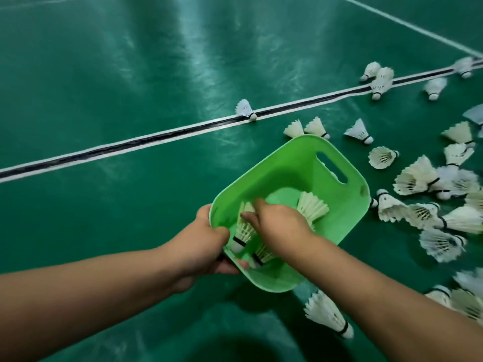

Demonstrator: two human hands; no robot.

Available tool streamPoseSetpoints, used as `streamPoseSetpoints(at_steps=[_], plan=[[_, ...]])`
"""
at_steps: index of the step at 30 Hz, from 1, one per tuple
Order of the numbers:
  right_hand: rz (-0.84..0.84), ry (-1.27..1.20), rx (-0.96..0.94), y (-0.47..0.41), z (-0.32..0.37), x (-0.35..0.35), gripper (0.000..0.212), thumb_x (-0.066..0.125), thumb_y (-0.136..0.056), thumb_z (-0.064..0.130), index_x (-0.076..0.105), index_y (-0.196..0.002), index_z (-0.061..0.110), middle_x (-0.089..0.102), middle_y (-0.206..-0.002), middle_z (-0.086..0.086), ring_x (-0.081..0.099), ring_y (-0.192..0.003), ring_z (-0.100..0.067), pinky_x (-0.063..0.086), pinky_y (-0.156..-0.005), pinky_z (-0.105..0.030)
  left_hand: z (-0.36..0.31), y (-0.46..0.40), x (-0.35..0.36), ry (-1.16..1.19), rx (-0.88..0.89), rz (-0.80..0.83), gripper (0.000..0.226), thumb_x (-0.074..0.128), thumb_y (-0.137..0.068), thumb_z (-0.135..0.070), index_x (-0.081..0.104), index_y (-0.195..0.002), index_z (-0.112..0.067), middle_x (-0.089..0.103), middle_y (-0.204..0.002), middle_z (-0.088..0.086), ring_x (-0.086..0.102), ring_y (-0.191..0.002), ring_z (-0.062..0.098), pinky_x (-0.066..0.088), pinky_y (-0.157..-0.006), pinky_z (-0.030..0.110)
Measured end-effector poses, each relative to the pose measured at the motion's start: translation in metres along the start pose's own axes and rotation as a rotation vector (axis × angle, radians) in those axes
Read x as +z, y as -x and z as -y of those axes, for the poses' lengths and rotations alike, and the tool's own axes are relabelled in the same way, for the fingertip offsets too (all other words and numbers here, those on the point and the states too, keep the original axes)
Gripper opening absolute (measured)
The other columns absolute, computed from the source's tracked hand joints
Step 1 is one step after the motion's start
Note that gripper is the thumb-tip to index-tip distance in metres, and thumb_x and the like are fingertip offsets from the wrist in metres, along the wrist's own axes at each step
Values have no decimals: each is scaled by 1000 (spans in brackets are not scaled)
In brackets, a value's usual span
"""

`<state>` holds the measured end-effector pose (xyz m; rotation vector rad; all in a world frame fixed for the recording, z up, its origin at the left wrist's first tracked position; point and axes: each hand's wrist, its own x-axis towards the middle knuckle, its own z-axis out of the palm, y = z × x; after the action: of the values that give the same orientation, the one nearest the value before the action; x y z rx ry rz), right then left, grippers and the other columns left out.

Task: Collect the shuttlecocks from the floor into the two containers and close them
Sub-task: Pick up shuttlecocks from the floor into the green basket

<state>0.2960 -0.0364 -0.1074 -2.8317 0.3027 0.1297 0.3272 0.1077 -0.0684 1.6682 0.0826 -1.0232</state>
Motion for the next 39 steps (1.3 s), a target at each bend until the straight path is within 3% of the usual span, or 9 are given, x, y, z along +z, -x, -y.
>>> streamPoseSetpoints(at_steps=[11,14,16,18,23,32,35,37,39], plan=[[170,79,-131,-8,17,30,44,36,-97,45,43,-127,14,63,-112,-11,55,-107,-28,31,-92,-41,20,1,-22,50,7,-43,50,34,-93,6,41,-127,-30,68,-109,19,70,-87,40,59,-71,51],[-267,-284,-249,2,2,5,40,39,-97,37,56,-118,7,66,-103,-8,61,-92,-18,48,-81,-33,17,-1,-34,83,47,-106,52,35,-92,8,40,-128,-30,65,-113,13,70,-88,35,59,-68,49],[-609,-419,-254,13,-23,-18,33,41,-94,31,59,-96,4,56,-82,-1,46,-69,-5,38,-61,-21,14,-2,-45,96,59,-154,50,34,-92,8,38,-129,-27,63,-117,13,70,-90,36,59,-67,47],[-692,-448,-85,22,-52,-25,26,42,-94,28,51,-87,5,45,-79,0,37,-66,-9,25,-56,-24,14,-4,-56,90,49,-197,48,31,-92,8,36,-129,-23,63,-119,17,69,-85,38,60,-61,41],[58,-107,430,47,-123,38,24,54,-91,28,48,-109,14,55,-113,-7,52,-102,-25,45,-83,-37,15,-9,-58,111,15,-203,52,30,-89,13,36,-129,-21,63,-113,16,69,-67,30,59,-48,35],[591,134,339,41,-125,-5,23,60,-85,29,50,-67,20,57,-78,-2,53,-74,-19,41,-66,-25,18,-9,-43,81,12,-111,52,30,-90,11,40,-127,-25,70,-97,9,69,-90,39,58,-70,47],[869,-238,114,44,-100,-79,15,64,-87,18,57,-74,19,59,-72,6,53,-67,-6,42,-65,-19,20,-5,-44,81,3,-114,52,30,-91,10,39,-127,-26,69,-100,10,69,-91,40,58,-69,45],[776,-639,-24,44,-74,-98,13,64,-86,9,59,-76,17,61,-70,8,55,-66,-2,44,-67,-14,22,-3,-43,78,-3,-107,52,30,-91,10,39,-128,-26,69,-101,12,69,-89,39,59,-67,45],[419,-784,-85,34,-49,-89,10,67,-84,16,60,-78,18,64,-76,5,59,-73,-11,47,-75,-21,23,2,-39,78,-11,-93,52,31,-92,10,39,-127,-27,68,-101,11,68,-90,40,58,-66,46]])
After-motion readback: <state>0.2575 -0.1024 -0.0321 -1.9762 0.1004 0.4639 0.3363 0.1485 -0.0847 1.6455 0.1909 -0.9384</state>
